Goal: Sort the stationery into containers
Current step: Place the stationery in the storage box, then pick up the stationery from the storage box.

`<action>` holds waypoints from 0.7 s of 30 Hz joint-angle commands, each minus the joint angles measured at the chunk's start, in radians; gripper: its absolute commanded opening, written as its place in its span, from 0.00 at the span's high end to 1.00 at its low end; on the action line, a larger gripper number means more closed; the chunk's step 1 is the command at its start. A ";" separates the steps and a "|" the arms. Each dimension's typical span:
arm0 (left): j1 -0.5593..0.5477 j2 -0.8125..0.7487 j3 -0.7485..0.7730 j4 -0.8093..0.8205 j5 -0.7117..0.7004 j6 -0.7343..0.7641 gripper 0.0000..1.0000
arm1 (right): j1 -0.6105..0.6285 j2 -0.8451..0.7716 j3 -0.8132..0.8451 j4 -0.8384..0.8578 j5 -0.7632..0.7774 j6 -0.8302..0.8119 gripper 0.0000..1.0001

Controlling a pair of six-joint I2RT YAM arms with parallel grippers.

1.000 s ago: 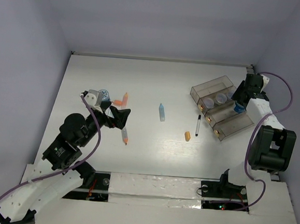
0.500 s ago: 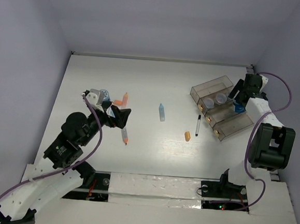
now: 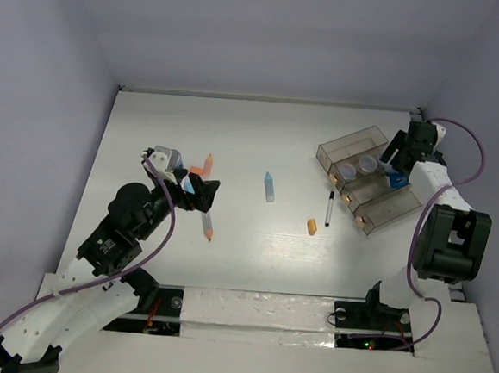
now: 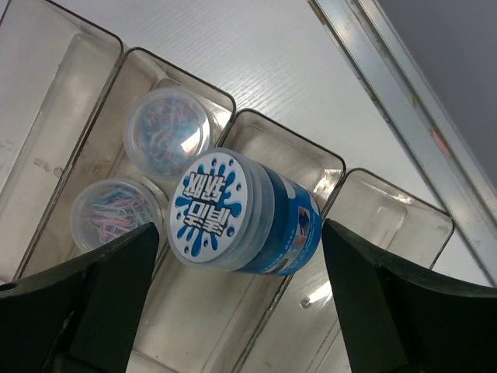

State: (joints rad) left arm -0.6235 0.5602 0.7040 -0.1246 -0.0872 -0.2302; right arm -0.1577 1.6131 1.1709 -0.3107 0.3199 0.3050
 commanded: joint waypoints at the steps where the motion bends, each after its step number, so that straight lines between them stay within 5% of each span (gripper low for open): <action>1: 0.015 0.003 0.035 0.034 0.007 -0.008 0.01 | -0.008 0.024 0.123 -0.033 -0.010 -0.052 0.08; 9: 0.015 0.003 0.037 0.034 0.018 0.000 0.01 | -0.008 0.180 0.297 -0.287 -0.068 -0.145 0.05; 21: -0.018 0.000 0.042 0.029 0.000 0.008 0.01 | 0.035 0.226 0.371 -0.403 0.002 -0.207 0.04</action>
State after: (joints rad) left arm -0.6323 0.5674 0.7040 -0.1249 -0.0814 -0.2295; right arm -0.1413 1.8233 1.4754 -0.6762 0.2806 0.1284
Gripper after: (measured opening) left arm 0.990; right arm 0.960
